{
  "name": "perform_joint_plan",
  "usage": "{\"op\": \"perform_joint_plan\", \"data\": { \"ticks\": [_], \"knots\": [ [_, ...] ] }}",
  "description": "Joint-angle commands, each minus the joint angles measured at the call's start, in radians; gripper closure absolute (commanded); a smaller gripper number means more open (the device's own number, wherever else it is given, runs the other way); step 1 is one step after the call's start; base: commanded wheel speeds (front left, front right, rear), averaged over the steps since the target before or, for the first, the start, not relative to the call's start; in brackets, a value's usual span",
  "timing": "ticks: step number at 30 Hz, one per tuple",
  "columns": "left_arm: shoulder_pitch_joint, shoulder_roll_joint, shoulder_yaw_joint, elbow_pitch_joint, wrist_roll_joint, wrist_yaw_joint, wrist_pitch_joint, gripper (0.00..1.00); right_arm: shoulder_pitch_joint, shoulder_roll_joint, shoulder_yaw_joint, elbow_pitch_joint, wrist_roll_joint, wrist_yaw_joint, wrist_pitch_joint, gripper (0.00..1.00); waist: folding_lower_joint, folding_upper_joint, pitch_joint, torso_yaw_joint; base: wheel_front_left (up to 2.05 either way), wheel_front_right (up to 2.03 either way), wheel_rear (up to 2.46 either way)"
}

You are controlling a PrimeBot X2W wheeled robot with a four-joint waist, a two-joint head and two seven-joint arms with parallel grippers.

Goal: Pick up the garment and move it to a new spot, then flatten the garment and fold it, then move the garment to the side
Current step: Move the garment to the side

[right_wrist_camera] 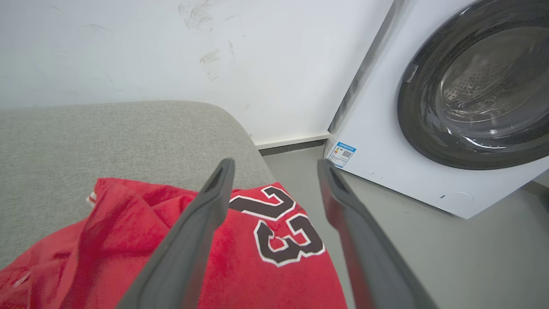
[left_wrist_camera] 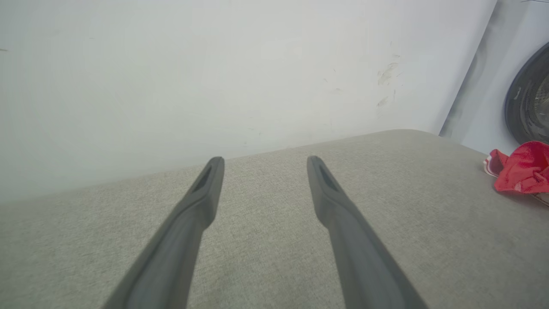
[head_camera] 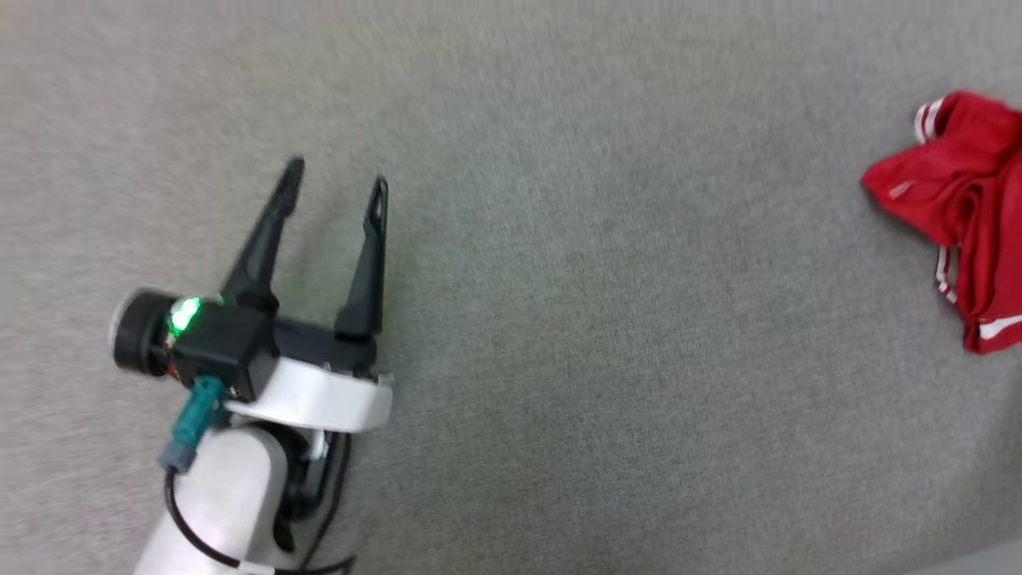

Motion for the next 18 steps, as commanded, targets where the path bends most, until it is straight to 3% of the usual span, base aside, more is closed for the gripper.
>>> {"op": "perform_joint_plan", "data": {
  "ticks": [1,9,18],
  "knots": [
    [0.036,-0.012,-0.002,0.016,-0.009,0.01,-0.011,0.0,0.047,0.024,0.002,-0.029,0.01,-0.002,-0.02,0.0,0.0001,0.0,-0.099,0.048,0.0,0.0,0.0],
    [0.141,-0.039,0.027,0.085,-0.035,0.044,-0.034,0.0,0.25,0.159,0.02,-0.212,-0.005,-0.002,-0.045,0.0,0.0001,0.0,-0.221,0.113,0.0,0.0,0.0],
    [0.223,-0.058,0.061,0.148,-0.047,0.052,-0.041,0.0,0.474,0.333,0.071,-0.477,-0.048,-0.002,0.021,0.0,0.0001,0.0,-0.331,0.195,0.0,0.0,0.0]
  ]
}}
